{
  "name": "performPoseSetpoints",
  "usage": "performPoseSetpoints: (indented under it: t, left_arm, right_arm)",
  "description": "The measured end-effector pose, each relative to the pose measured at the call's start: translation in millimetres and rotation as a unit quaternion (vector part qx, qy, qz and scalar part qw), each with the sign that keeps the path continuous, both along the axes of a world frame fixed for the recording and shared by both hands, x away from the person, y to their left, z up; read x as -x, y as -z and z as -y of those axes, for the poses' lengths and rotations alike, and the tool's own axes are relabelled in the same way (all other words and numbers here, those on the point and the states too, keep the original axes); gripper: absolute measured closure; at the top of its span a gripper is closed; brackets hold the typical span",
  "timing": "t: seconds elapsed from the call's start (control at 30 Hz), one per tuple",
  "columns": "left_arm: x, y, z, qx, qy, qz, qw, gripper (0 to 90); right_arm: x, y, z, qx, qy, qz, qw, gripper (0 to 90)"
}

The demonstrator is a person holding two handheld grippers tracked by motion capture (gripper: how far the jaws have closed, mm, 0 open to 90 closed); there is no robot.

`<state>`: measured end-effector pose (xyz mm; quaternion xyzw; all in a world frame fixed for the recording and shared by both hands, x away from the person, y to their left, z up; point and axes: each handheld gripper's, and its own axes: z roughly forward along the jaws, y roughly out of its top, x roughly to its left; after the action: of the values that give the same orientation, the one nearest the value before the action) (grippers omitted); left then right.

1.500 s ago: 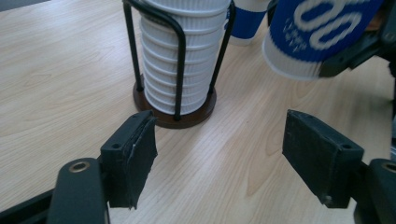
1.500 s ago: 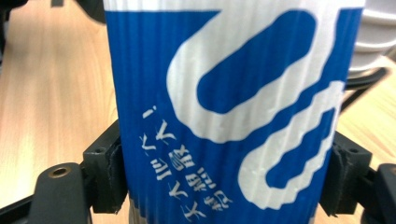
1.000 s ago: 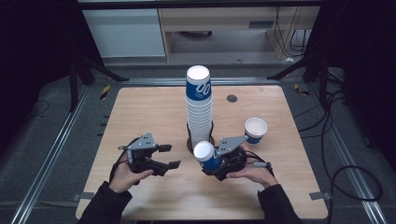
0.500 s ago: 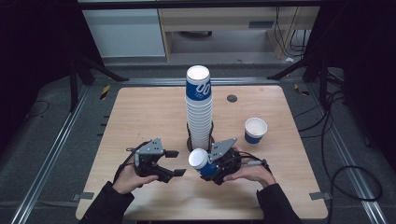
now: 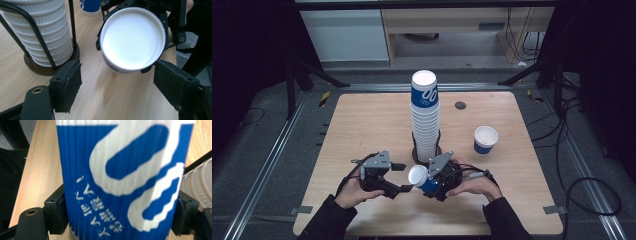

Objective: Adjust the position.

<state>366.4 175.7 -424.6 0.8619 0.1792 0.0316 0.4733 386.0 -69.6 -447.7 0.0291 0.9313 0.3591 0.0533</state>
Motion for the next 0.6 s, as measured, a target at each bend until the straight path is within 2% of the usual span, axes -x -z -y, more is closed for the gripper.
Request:
performPoseSetpoints:
  t: [0.2, 0.33, 0.6]
  left_arm:
    - [3.2, 2.6, 7.3, -0.013, 0.015, 0.002, 0.9998, 21.3]
    - [4.9, 4.8, 12.9, -0.023, 0.028, 0.001, 0.9993, 21.3]
    - [6.5, 7.9, 20.0, -0.029, 0.036, -0.006, 0.9989, 22.2]
  right_arm:
    - [2.3, 2.3, -5.9, 0.022, -0.003, 0.002, 0.9997, 20.6]
    - [3.9, 3.3, -11.3, 0.028, -0.012, 0.009, 0.9995, 20.6]
    - [8.3, 5.8, -21.6, 0.039, -0.027, 0.008, 0.9988, 20.6]
